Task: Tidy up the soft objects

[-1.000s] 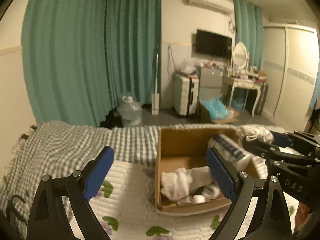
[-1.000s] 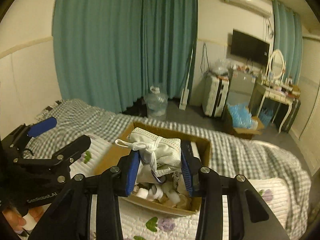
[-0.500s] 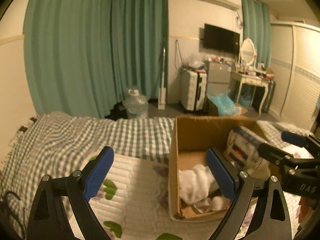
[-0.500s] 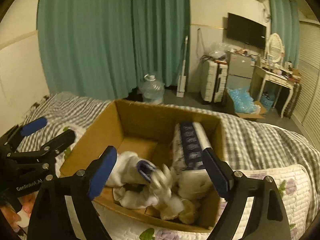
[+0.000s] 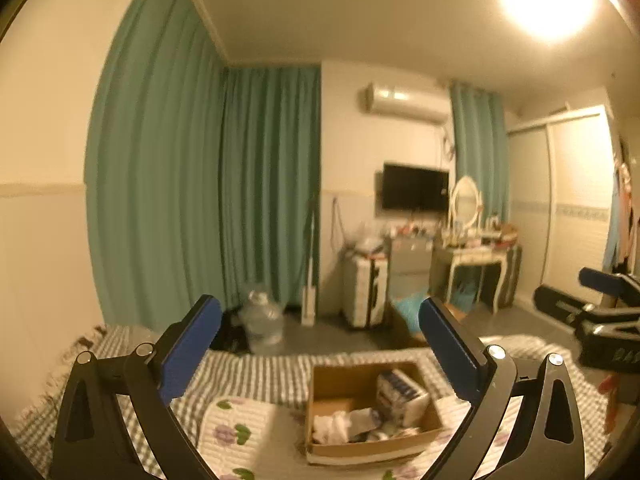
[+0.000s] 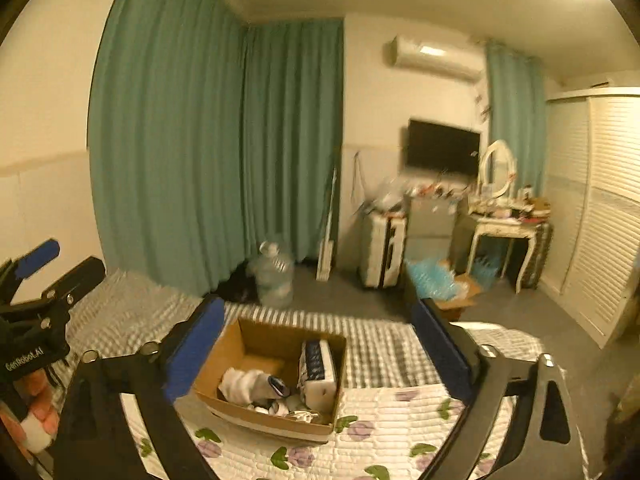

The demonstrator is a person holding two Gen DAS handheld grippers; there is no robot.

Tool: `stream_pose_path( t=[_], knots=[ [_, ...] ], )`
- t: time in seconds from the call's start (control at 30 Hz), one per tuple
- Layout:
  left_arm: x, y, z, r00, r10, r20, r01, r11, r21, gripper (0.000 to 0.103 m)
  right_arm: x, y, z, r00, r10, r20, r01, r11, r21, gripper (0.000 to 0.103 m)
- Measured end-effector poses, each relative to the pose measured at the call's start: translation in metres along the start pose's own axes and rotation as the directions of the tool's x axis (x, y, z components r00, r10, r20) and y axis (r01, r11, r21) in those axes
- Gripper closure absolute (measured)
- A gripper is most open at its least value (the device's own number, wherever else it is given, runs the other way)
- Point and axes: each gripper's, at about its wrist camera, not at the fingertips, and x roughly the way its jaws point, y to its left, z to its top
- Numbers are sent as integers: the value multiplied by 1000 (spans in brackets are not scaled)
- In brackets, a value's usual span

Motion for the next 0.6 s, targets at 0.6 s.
stream_pose_path(
  t=[0.6],
  knots=[
    [-7,10,-105,1000,22,16,-23,998,53,2,-73,19,-78,977,-24,214,30,999,-24,0]
  ],
)
